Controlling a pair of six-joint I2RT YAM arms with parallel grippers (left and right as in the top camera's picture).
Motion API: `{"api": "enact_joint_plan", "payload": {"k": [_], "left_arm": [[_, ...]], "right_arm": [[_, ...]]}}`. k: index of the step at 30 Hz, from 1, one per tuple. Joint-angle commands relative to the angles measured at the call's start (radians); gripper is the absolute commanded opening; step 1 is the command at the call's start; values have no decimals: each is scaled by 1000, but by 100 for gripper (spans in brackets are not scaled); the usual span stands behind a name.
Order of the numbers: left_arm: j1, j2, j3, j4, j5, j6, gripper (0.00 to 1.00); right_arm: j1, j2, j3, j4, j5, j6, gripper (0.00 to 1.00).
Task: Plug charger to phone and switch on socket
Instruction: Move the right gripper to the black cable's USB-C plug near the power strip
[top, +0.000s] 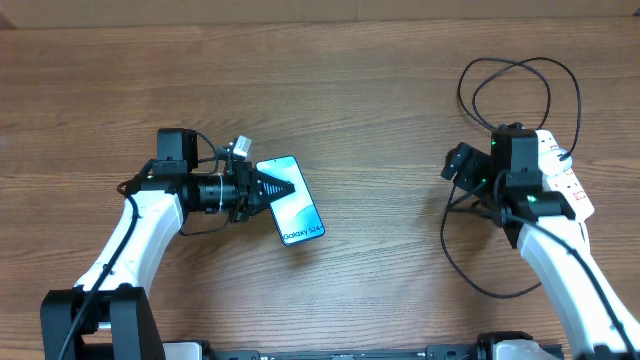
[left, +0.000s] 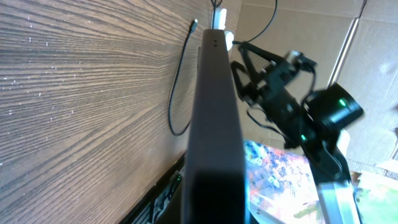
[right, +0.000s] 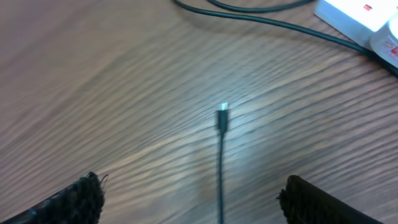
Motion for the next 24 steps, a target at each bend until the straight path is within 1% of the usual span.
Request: {"api": "enact_joint_plan", "payload": {"k": [1,3,5,8,16,20,24], "left_arm": [[2,-1,8,0,31,18,4],[2,-1,8,0,31,18,4],[2,-1,8,-4,31,18,4],[2,-1,8,-4,31,18,4],[2,-1,8,-3,31,18,4],[2,-1,8,-4,31,18,4],[2,-1,8,-4,31,18,4]], "right_arm": [[-11,105,16,49,35,-28,87],[-11,165,16,89,35,-29,84],[-11,221,16,115,45,-38,78],[-11,281,16,144,47,-47,74],[-11,349,16,187,51,-55,57],[-10,393,16,218,50,-96,43],[-10,441,16,232,50,-100,39]]}}
